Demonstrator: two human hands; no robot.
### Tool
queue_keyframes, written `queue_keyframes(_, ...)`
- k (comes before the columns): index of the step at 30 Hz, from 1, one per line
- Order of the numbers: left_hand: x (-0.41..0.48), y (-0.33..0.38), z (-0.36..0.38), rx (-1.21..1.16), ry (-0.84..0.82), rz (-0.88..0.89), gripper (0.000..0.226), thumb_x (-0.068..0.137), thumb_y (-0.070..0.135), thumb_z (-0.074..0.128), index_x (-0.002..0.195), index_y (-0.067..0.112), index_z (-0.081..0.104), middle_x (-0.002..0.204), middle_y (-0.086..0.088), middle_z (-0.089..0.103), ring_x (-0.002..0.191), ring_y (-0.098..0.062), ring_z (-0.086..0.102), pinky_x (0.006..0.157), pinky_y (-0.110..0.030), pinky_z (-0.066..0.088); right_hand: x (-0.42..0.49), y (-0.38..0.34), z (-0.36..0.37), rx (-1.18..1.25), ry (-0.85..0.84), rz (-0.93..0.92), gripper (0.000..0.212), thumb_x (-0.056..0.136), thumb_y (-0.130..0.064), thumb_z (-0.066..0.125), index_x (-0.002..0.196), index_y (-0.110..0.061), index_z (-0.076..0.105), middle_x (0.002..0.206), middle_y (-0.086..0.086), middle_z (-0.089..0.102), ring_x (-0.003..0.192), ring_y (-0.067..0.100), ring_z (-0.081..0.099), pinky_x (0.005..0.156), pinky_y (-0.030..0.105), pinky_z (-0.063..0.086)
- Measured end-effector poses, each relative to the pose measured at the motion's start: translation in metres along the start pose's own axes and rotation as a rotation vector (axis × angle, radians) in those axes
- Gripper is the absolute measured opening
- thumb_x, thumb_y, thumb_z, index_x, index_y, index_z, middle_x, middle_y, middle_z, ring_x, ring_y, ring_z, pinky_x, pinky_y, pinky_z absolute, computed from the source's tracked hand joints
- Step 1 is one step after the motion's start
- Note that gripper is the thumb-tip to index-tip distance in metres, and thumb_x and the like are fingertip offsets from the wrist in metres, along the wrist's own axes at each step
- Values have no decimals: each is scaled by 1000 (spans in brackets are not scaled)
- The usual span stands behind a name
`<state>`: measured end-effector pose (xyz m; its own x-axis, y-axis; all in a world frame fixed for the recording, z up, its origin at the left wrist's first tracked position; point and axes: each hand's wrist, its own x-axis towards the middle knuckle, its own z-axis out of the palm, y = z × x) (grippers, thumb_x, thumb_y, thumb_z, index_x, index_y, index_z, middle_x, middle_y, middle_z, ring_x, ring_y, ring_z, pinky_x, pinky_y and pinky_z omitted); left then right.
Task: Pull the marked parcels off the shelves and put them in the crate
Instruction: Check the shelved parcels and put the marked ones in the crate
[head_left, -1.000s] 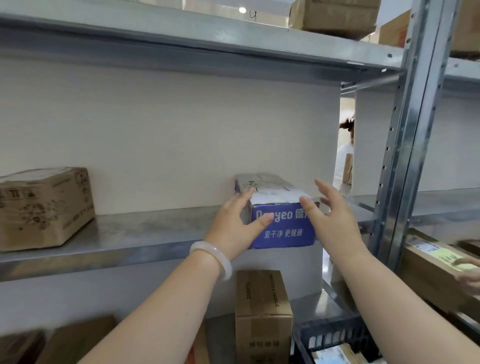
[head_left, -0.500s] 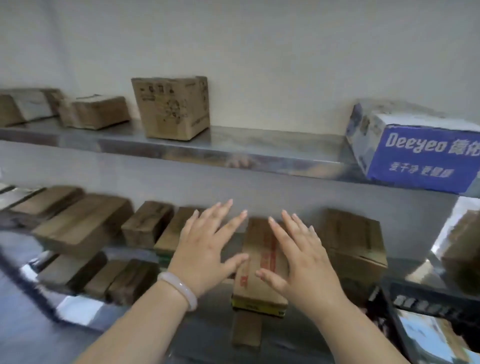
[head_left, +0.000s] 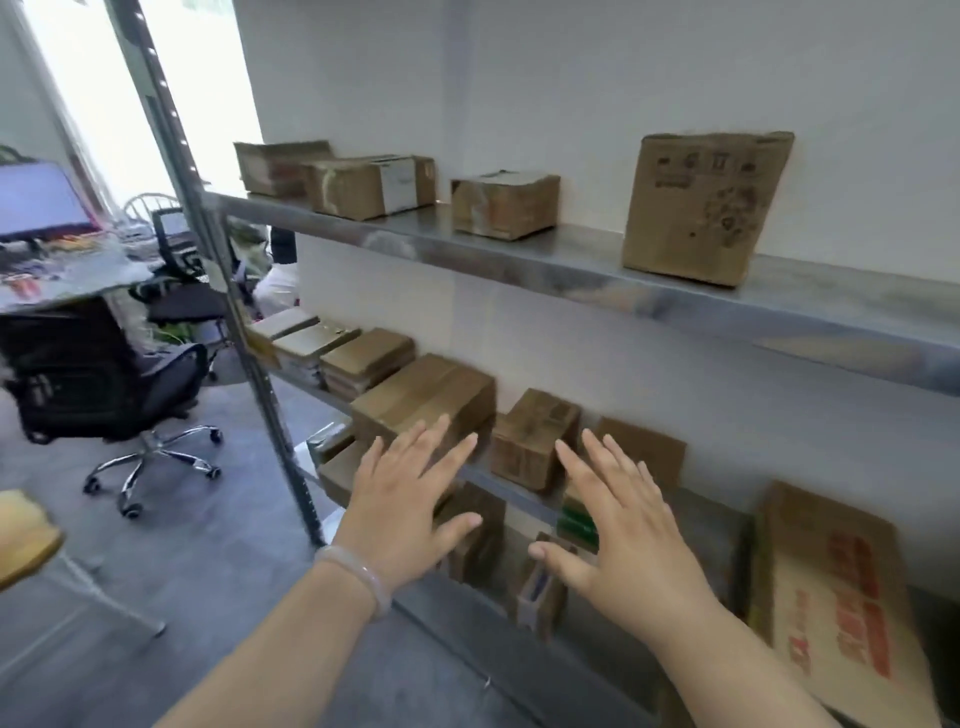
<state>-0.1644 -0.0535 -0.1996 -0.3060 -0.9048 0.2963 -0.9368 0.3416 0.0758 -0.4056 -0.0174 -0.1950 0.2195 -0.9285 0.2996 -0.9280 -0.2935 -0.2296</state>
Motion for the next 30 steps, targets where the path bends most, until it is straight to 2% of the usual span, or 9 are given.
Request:
queue_keyframes(3,2,-74,-11,18,25,-62,73,83,68,46,148,36,36,157,-3,34,143,-27,35,112,-55,32,52,-60,34,49,-14,-73,93,77,-79,41,151,-45,-3,158,-18,-15,143,2,-21,118,35,-10)
queue_keyframes(8,-4,-189,-9,18,25,-168,76,88,66,47,152,44,15,164,7,10,151,-19,9,121,-46,8,132,-145,88,69,-39,-167,92,81,-74,46,148,-48,-12,152,-25,-21,139,-1,-26,115,33,-14)
queue_keyframes(12,-10,-256,2,-30,19,-251,75,90,65,46,152,48,6,164,12,0,151,-14,-2,118,-38,-9,181,-198,129,101,-90,-206,93,81,-74,45,148,-48,-13,153,-24,-19,138,-2,-27,114,32,-16)
queue_keyframes(15,-3,-292,10,-18,20,-295,74,91,66,43,150,50,3,163,14,-5,150,-12,-7,115,-34,-14,210,-228,156,109,-167,-266,90,81,-75,41,149,-47,-12,157,-20,-17,139,-1,-26,115,33,-15)
queue_keyframes(17,6,-311,18,-33,4,-308,75,90,65,44,150,52,1,163,13,-6,150,-12,-8,114,-34,-16,231,-243,172,111,-182,-285,89,78,-77,33,150,-45,-9,153,-23,-18,138,-2,-27,114,31,-18)
queue_keyframes(19,17,-330,28,-42,-21,-319,75,90,65,44,149,52,-1,163,13,-7,149,-11,-11,112,-34,-20,254,-254,185,124,-178,-289,88,79,-76,34,150,-45,-8,148,-26,-20,137,-3,-28,113,29,-19)
queue_keyframes(22,45,-367,42,-43,-55,-339,75,90,67,42,150,52,0,163,14,-10,149,-10,-12,116,-37,-15,298,-266,209,139,-169,-299,87,83,-72,42,150,-46,-8,147,-26,-24,134,-5,-31,110,28,-21)
queue_keyframes(25,83,-406,51,-63,-43,-352,73,90,66,42,150,51,4,163,13,-10,150,-10,-11,118,-38,-11,344,-270,232,147,-182,-298,86,84,-72,40,151,-44,-4,155,-22,-17,140,-1,-24,114,30,-16)
queue_keyframes(30,150,-464,58,-36,-85,-337,72,91,67,38,151,50,3,164,11,-10,150,-11,-10,119,-39,-8,425,-276,258,150,-224,-291,85,85,-70,43,152,-43,-3,162,-13,-12,144,3,-20,114,28,-17)
